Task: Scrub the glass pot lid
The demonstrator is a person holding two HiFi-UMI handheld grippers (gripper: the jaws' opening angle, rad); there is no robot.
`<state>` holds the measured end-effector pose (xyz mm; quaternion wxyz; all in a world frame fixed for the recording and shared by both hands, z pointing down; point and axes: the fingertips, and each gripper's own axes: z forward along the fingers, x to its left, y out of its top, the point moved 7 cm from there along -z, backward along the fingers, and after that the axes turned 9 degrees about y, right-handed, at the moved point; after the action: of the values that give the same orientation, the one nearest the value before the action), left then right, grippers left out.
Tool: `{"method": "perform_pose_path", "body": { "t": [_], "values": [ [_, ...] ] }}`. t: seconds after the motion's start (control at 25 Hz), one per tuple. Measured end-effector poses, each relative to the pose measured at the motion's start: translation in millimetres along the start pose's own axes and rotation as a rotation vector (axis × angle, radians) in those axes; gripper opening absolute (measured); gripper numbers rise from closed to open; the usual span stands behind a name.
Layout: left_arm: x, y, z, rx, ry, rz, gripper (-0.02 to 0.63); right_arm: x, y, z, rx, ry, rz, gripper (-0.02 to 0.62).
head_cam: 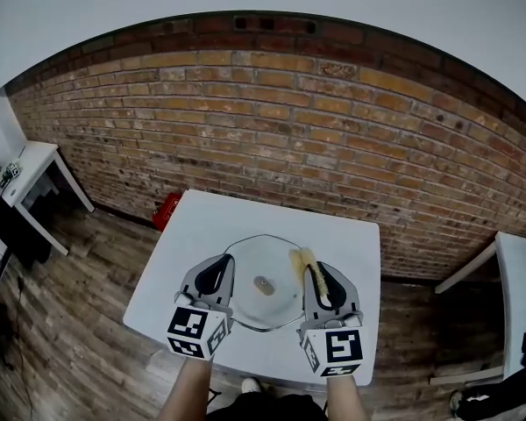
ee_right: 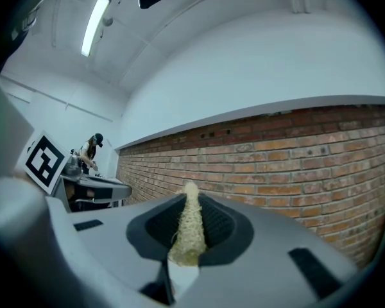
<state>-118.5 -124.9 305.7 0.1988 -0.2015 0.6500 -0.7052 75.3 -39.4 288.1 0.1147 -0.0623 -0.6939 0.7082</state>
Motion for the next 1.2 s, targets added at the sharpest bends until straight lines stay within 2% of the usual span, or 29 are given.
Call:
{"method": "perform_pose_path", "body": {
  "t": [0.24, 0.72, 1.2],
  "values": [
    [-1, 2, 9, 0.004, -0.005, -0.007, 0.009, -11, 3, 5, 0.013, -0.006, -0.002, 0.058],
    [-18, 10, 21, -0.003, 0.042, 0.021, 0.009, -39, 5, 15, -0.012, 0.062, 0.002, 0.058],
    [-7, 19, 22, -0.009, 0.087, 0.043, 0.009, -44, 8, 26, -0.033, 0.095, 0.005, 0.058]
  ]
}}
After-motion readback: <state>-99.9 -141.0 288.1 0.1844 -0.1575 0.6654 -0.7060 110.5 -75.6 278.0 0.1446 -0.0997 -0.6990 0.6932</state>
